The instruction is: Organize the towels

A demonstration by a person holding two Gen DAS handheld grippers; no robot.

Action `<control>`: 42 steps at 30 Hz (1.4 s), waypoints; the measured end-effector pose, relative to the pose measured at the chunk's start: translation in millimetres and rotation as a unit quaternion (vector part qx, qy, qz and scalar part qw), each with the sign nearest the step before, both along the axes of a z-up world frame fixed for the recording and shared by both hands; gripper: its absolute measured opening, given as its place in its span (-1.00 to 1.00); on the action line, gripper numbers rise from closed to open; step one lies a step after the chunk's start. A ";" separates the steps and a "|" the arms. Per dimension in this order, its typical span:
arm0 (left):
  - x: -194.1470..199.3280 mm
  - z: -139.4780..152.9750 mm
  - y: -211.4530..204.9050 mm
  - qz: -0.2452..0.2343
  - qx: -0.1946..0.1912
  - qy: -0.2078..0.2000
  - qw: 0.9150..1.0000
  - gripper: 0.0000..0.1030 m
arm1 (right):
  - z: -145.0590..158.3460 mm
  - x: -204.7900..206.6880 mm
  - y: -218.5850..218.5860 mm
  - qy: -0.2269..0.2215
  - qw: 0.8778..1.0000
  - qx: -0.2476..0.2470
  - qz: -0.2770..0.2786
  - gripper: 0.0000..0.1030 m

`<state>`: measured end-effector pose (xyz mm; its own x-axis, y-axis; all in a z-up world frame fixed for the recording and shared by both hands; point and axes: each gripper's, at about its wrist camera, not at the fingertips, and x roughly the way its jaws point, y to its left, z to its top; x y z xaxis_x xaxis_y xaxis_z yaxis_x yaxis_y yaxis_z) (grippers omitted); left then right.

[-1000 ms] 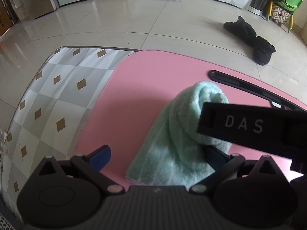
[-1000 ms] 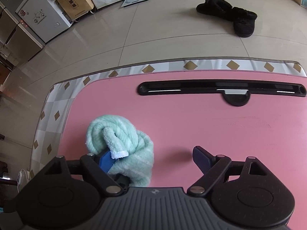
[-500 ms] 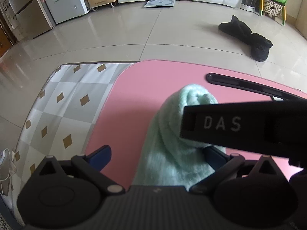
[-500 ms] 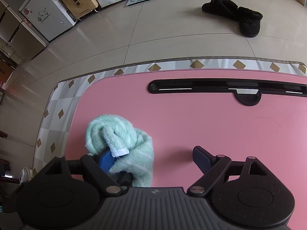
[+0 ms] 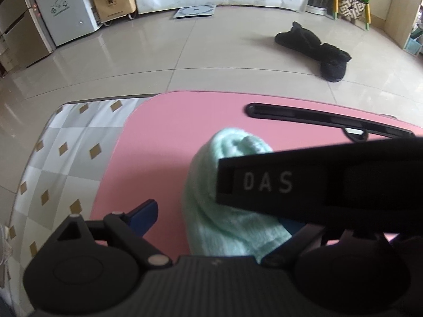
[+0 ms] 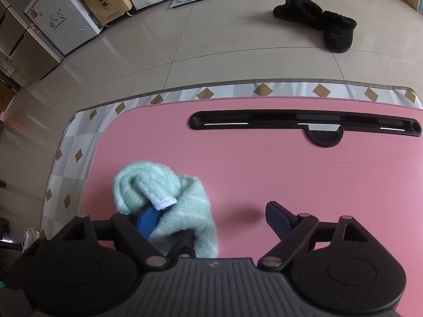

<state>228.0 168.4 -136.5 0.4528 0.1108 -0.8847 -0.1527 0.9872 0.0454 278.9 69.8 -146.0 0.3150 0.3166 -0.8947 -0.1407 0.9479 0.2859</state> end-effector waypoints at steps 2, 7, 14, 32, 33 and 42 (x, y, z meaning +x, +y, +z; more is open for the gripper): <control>-0.1 -0.9 -2.0 -0.006 -0.013 -0.001 1.000 0.79 | 0.5 -0.3 -2.0 0.000 1.000 0.000 0.002 0.67; 0.7 -3.8 -6.7 -0.017 -0.038 0.004 0.999 0.73 | 1.0 -0.2 -8.9 0.001 1.000 0.000 -0.001 0.67; 0.3 -13.0 -23.8 -0.046 -0.025 0.023 0.998 0.80 | 2.4 -1.3 -21.9 0.001 1.000 -0.003 -0.001 0.67; -7.3 -21.5 -71.9 -0.139 -0.023 0.007 0.990 0.85 | 8.3 -3.5 -66.2 -0.002 0.999 -0.029 -0.020 0.66; -7.5 -22.1 -73.5 -0.140 -0.023 0.007 0.990 0.86 | 8.2 -3.7 -68.6 -0.002 0.999 -0.029 -0.022 0.66; -7.9 -26.6 -91.0 -0.151 -0.023 0.007 0.988 0.90 | 8.7 -6.2 -87.4 -0.001 0.999 -0.037 -0.033 0.67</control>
